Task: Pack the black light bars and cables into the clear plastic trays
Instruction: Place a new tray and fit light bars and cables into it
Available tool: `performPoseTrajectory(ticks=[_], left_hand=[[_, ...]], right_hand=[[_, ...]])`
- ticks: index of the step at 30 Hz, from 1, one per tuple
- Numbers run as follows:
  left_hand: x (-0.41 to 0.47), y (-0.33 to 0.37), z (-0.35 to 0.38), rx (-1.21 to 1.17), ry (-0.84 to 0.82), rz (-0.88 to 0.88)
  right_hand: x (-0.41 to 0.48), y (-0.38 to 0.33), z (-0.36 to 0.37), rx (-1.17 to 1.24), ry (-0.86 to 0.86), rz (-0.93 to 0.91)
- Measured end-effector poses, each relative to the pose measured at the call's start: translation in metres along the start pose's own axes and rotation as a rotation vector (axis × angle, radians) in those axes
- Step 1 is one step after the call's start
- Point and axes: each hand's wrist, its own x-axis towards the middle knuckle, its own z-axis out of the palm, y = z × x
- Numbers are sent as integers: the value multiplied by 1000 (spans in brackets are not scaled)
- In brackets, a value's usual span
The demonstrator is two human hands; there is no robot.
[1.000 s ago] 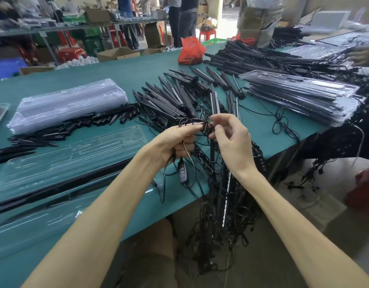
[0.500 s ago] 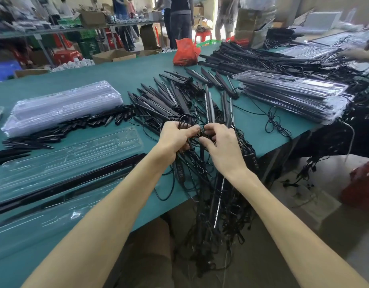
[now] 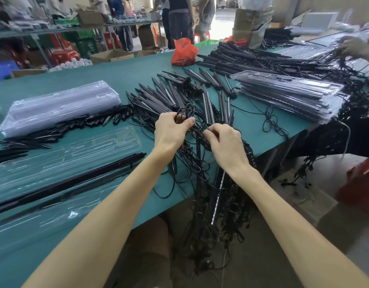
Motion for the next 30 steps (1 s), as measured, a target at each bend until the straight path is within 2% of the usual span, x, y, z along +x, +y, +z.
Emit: performPoseTrajectory(ticks=[6,12,14,18,22,27,30], left_hand=[[10,9,-1,49,-18,9],[19,36,-1,174,-59,129],[20,43,-6,134,-67,122],[45,59,-47,-105,65,-24],[61,52,-96,-189,233,-152],[47,12,-130,-235,125,-261],[35,-5,-147,-290,94,-317]], right_hand=[[4,-2,-7,68,-24,52],[3,3,-17,89,-29,118],[2,5,-16,92,-42,124],[0,6,-6,58,-74,113],[0,2,2,36,-44,108],[1,3,8,-6,-10,104],[-5,-3,8,23,79,88]])
